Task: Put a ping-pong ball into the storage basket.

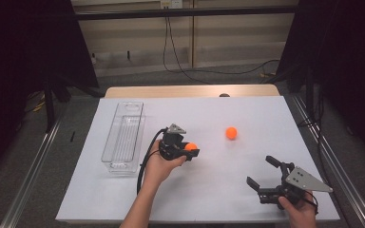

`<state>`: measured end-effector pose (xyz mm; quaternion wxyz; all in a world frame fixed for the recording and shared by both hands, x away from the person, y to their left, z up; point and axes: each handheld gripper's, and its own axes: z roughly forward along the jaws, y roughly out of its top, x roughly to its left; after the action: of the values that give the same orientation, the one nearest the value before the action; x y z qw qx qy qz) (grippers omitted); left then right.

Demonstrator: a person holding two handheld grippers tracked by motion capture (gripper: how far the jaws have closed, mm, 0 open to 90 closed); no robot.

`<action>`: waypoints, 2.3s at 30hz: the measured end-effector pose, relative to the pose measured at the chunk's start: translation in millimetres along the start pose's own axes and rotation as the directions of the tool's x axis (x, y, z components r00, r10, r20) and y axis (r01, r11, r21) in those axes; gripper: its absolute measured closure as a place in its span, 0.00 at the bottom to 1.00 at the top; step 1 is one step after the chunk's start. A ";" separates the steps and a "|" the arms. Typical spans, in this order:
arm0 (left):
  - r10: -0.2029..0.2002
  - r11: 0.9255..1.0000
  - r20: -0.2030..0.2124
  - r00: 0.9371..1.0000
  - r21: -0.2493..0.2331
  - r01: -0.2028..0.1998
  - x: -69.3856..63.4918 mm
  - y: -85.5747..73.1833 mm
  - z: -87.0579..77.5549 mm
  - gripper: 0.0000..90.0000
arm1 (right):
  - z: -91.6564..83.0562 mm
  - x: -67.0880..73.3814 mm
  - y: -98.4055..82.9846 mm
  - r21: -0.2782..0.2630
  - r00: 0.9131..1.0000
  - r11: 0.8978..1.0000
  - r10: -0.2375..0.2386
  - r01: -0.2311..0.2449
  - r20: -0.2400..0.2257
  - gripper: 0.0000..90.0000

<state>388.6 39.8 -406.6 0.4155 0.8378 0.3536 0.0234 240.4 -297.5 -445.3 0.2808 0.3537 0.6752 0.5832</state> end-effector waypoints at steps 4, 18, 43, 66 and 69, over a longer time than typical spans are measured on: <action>-0.004 1.000 -0.009 1.000 -0.001 0.004 3.0 0.2 -3.9 0.56 | -0.3 -0.1 0.0 -0.001 1.000 1.000 0.001 -0.001 0.001 0.01; -0.022 1.000 -0.029 0.999 0.000 0.023 9.8 -1.0 -9.7 0.57 | -0.2 -0.1 0.2 -0.004 1.000 1.000 0.003 -0.003 0.002 0.01; -0.032 0.999 -0.051 0.998 0.002 0.032 19.5 -1.9 -18.5 0.57 | -0.2 -2.3 -0.2 -0.006 1.000 1.000 0.012 -0.012 0.010 0.01; -0.050 0.999 -0.037 0.998 0.014 0.050 26.6 -2.3 -19.9 0.56 | 3.7 -5.1 -3.3 0.007 0.999 0.999 0.031 -0.031 0.010 0.01; -0.061 0.998 -0.042 0.997 0.007 0.061 28.6 -2.8 -20.3 0.57 | 3.7 -5.9 -3.6 0.011 0.999 0.999 0.033 -0.033 0.010 0.01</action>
<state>401.7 72.3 -402.5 0.4048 0.8277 0.3877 0.0268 246.3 -300.3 -449.6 0.2726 0.3691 0.6710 0.5824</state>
